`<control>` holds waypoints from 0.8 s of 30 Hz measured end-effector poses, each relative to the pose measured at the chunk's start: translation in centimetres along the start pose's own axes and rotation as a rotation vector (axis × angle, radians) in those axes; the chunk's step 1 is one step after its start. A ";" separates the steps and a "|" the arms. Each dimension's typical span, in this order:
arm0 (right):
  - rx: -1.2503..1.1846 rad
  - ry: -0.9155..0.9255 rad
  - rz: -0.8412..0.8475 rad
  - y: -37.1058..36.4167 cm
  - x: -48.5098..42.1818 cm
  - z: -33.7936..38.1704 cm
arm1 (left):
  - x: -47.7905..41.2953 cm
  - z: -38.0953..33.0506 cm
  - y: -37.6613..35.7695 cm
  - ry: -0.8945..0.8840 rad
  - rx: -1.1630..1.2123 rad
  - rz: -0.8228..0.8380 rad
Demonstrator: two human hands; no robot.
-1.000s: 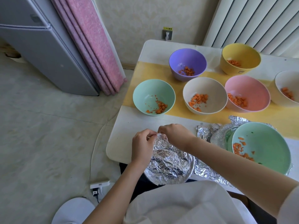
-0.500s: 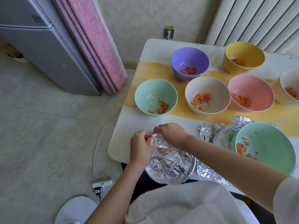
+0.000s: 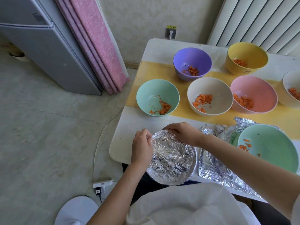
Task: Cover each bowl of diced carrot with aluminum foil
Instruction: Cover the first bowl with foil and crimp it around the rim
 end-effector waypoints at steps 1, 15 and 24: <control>-0.004 0.001 -0.001 0.0 0.1 -0.1 | 0.1 0.0 0.0 -0.007 -0.001 0.009; -0.165 0.017 -0.182 1.0 1.0 0.4 | -0.7 -1.2 0.9 -0.177 0.120 -0.153; -0.150 0.111 -0.183 0.9 2.0 1.5 | -0.1 -1.8 0.6 -0.264 0.074 -0.157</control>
Point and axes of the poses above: each hand's wrist, its own x-axis away from the middle knuckle, its own y-axis out of the back of the hand, z = x × y, the point moved 1 cm from there along -x, towards the middle knuckle, and after that the axes turned 1 degree about z, right-handed, at the moved point
